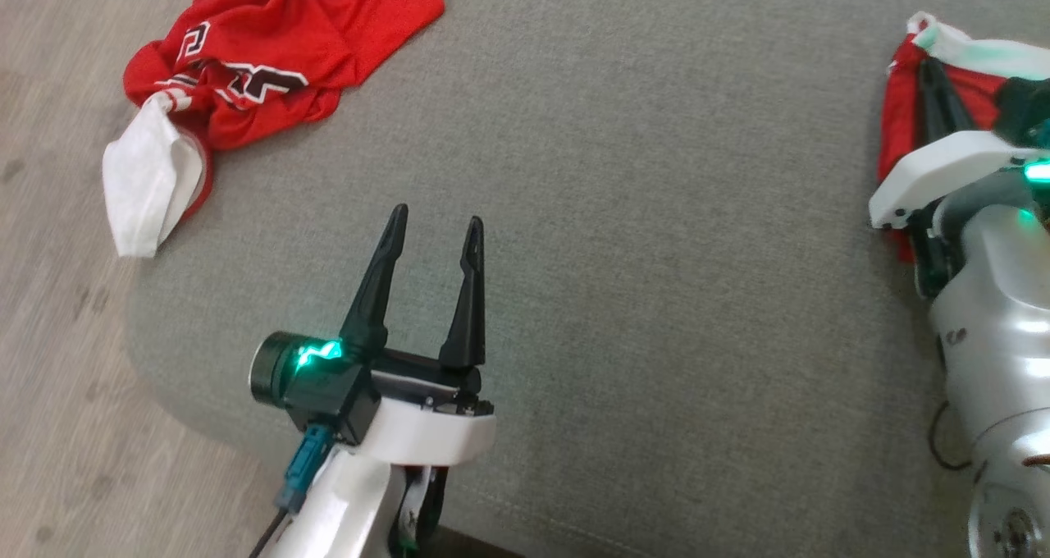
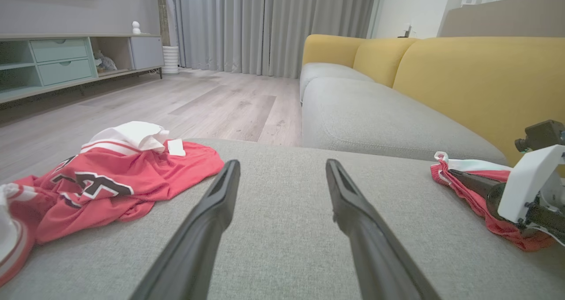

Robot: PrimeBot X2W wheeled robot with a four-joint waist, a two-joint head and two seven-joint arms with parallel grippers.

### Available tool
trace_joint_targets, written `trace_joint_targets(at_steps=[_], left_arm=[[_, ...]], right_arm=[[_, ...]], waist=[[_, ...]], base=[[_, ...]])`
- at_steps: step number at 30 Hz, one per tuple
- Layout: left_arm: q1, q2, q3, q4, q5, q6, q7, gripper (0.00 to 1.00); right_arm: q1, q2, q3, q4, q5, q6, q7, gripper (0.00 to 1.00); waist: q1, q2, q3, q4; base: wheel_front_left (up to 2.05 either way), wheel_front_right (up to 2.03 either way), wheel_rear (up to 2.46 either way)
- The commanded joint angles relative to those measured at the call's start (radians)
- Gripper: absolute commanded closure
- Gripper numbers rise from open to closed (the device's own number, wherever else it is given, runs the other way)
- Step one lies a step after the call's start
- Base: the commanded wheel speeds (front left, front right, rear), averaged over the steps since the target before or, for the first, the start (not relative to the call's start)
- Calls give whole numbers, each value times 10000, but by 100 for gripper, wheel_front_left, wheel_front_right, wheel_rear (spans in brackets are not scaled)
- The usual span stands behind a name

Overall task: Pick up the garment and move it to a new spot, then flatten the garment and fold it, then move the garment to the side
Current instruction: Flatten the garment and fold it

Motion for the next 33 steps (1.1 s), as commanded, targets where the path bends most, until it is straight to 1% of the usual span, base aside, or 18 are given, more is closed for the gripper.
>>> trace_joint_targets(at_steps=[1, 2, 3, 4, 5, 9, 11, 16, 21, 23, 25, 26, 30, 33], left_arm=[[-224, 49, 285, -240, -3, 79, -49, 0], [-204, 49, 313, -225, 22, 80, -49, 0], [-166, 49, 341, -215, 51, 79, -49, 0], [-111, 49, 368, -192, 87, 72, -49, 0], [-43, 49, 397, -162, 124, 57, -49, 0], [312, 49, 633, -23, 288, 24, -49, 0], [503, 49, 813, 55, 371, 12, -49, 0], [990, 49, 1390, 303, 617, -7, -49, 0], [1584, 49, 2094, 507, 754, -59, -49, 0], [1832, 49, 2338, 537, 735, -85, -49, 0], [2060, 49, 2498, 545, 606, -240, -49, 0], [2060, 49, 2498, 545, 606, -240, -49, 0], [2320, 49, 2736, 638, 624, -553, -49, 0], [2421, 49, 2904, 722, 740, -591, -49, 0]], right_arm=[[167, 301, 178, -32, -52, -7, -69, 100], [221, 374, 165, -142, -36, -7, -86, 100], [312, 454, 138, -436, 14, -7, -92, 89], [476, 548, 142, -822, 83, -7, -95, 56], [702, 650, 171, -1246, 192, -7, -97, 0], [1956, 941, 500, -3058, 899, -7, -100, 0], [2703, 996, 864, -4034, 1339, -7, -100, 0], [4887, 927, 1132, -6417, 2407, -7, -101, 0], [6842, 809, 1322, -8137, 2869, -7, -102, 0], [7458, 728, 1360, -8571, 2763, -7, -102, 0], [7923, 693, 1451, -8805, 2530, -7, -102, 0], [7923, 693, 1451, -8805, 2530, -7, -102, 0], [8441, 768, 1561, -8999, 2147, -7, -102, 0], [8661, 887, 1528, -9126, 1957, -7, -102, 0]], waist=[[-1, 0, -166, -135], [-1, 0, -270, -215], [-1, 0, -392, -309], [-1, 0, -538, -409], [-1, 0, -701, -517], [-1, 0, -1397, -1014], [-1, 0, -1719, -1270], [-1, 0, -2570, -1791], [-1, 0, -3274, -2241], [-1, 0, -3491, -2418], [-1, 0, -3609, -2601], [-1, 0, -3609, -2601], [-1, 0, -3710, -2858], [-1, 0, -3738, -3007]], base=[[0, 0, 0], [0, 0, 0], [0, 0, 0], [0, 0, 0], [0, 0, 0], [0, 0, 0], [0, 0, 0], [0, 0, 0], [0, 0, 0], [0, 0, 0], [0, 0, 0], [0, 0, 0], [0, 0, 0], [0, 0, 0]])
